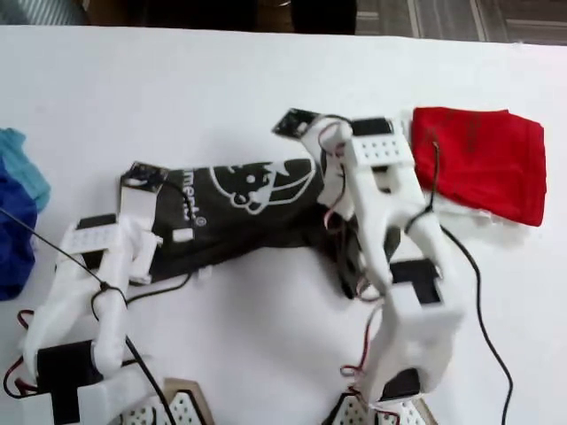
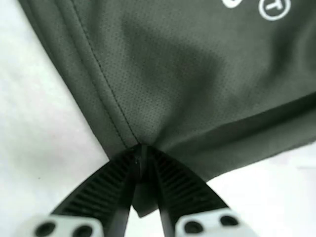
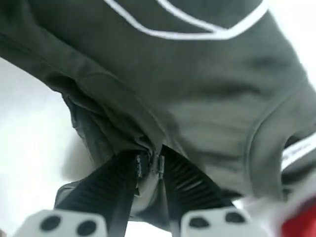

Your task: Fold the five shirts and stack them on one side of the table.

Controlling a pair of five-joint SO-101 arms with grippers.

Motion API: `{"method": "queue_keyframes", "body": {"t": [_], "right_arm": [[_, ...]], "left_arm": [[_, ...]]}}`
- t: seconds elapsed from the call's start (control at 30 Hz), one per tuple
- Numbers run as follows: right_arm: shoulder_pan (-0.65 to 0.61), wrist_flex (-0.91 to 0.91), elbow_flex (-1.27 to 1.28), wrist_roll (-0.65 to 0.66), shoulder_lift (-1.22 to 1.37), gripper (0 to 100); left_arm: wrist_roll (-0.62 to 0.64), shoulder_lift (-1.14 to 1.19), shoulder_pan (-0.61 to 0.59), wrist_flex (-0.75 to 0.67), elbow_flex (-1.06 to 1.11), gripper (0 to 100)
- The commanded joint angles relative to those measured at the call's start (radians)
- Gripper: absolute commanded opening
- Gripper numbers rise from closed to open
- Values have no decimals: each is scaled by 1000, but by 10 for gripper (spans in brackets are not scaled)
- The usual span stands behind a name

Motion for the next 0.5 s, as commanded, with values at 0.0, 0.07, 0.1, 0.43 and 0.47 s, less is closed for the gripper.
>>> {"method": "queue_keyframes", "body": {"t": [0.0,0.07,0.1,0.43,0.47], "right_arm": [[24,133,-328,12,151,21],[25,197,-485,11,242,22],[27,223,-555,8,283,32],[105,275,-1057,-141,562,130],[117,277,-1089,-167,572,130]], "left_arm": [[-8,-6,-3,-29,1,27],[-8,-6,-3,-29,1,27],[-8,-6,-3,-29,1,27],[-8,-6,-3,-29,1,27],[-8,-6,-3,-29,1,27]]}}
